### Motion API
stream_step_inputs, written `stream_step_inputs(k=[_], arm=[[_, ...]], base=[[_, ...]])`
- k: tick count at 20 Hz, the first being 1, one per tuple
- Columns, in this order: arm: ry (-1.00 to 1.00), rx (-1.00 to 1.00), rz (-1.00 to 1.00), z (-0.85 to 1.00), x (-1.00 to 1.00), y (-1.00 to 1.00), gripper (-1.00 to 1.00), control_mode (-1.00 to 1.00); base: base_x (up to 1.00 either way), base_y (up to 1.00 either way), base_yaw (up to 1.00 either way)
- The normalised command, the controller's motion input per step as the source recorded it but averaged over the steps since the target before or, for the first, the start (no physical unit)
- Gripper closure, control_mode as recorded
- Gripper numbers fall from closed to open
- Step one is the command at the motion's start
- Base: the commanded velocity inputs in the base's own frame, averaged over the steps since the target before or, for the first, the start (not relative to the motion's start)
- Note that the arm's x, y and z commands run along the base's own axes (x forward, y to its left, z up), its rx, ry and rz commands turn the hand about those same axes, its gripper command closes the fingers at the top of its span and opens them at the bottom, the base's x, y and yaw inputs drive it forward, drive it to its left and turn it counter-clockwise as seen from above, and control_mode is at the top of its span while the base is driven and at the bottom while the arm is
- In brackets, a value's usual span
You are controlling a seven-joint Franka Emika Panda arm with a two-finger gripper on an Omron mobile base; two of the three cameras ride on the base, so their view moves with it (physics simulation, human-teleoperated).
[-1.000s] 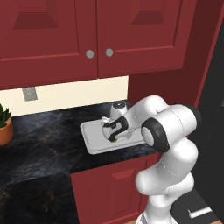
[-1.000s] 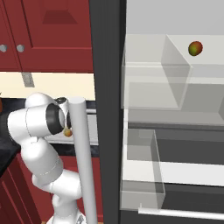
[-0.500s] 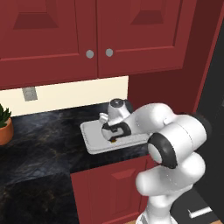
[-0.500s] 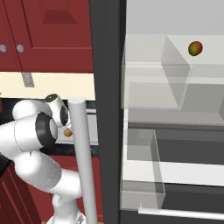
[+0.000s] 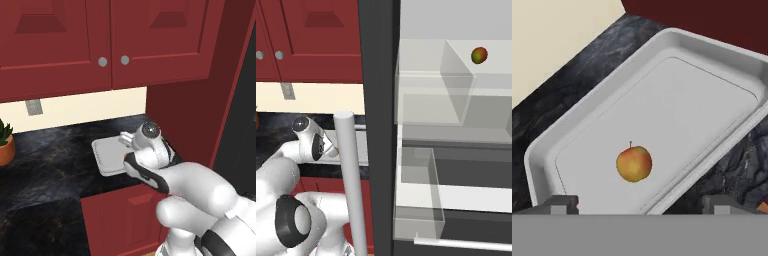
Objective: Pick the mango and apple from the fridge and place them inside the tupperware on the counter.
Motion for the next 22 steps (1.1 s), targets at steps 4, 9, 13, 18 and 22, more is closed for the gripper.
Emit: stream_step_inputs(k=[4,9,13,18,22], arm=[[0.20,0.05,0.12,0.71,-0.69,-0.04,-1.00,-1.00],[0.36,0.00,0.17,0.61,-0.70,-0.04,-1.00,-1.00],[0.32,-0.02,0.18,0.64,-0.72,-0.04,-1.00,-1.00],[0.11,-0.02,0.16,0.57,-0.79,-0.07,-1.00,-1.00],[-0.20,0.00,0.11,0.27,-0.97,-0.26,-1.00,-1.00]], base=[[0.00,0.00,0.00],[0.00,0.00,0.00],[0.00,0.00,0.00],[0.00,0.00,0.00],[0.00,0.00,0.00]])
